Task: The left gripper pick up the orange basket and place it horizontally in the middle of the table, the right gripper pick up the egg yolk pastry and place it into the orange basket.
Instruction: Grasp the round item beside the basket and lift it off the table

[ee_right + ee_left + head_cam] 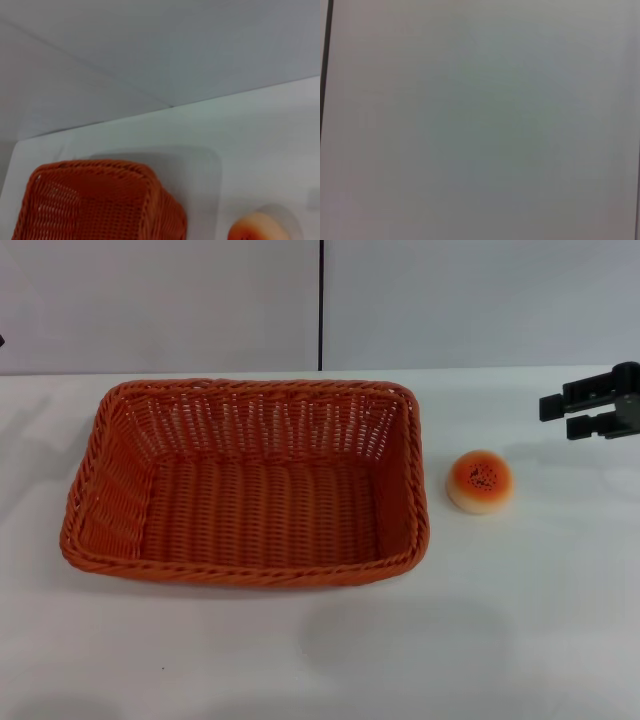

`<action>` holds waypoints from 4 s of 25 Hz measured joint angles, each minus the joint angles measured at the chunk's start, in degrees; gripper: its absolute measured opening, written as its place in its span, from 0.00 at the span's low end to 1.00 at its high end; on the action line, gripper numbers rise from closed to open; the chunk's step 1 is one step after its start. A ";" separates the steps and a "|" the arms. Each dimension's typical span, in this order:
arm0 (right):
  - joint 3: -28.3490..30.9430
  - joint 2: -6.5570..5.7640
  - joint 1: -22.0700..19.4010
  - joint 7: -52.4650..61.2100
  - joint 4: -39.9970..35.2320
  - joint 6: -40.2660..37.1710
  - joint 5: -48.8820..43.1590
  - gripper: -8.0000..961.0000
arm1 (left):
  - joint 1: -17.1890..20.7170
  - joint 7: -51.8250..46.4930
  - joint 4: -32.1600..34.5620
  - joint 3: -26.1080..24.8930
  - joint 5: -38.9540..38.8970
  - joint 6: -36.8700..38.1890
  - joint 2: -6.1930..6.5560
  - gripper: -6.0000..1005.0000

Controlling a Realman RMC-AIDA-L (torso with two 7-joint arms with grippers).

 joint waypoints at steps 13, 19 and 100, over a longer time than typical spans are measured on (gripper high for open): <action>-0.77 -0.08 1.80 -5.32 16.04 -10.08 -0.42 0.62 | -1.75 3.09 -3.24 -0.59 -0.12 0.20 -0.04 0.74; -3.15 0.18 1.78 -4.57 17.87 -13.29 -0.52 0.62 | -1.89 5.22 -4.66 -1.13 -0.17 0.38 -0.14 0.74; -4.80 7.58 -12.41 0.30 -8.58 0.44 15.10 0.08 | -4.31 8.39 -11.46 -3.18 -0.05 -0.96 0.01 0.74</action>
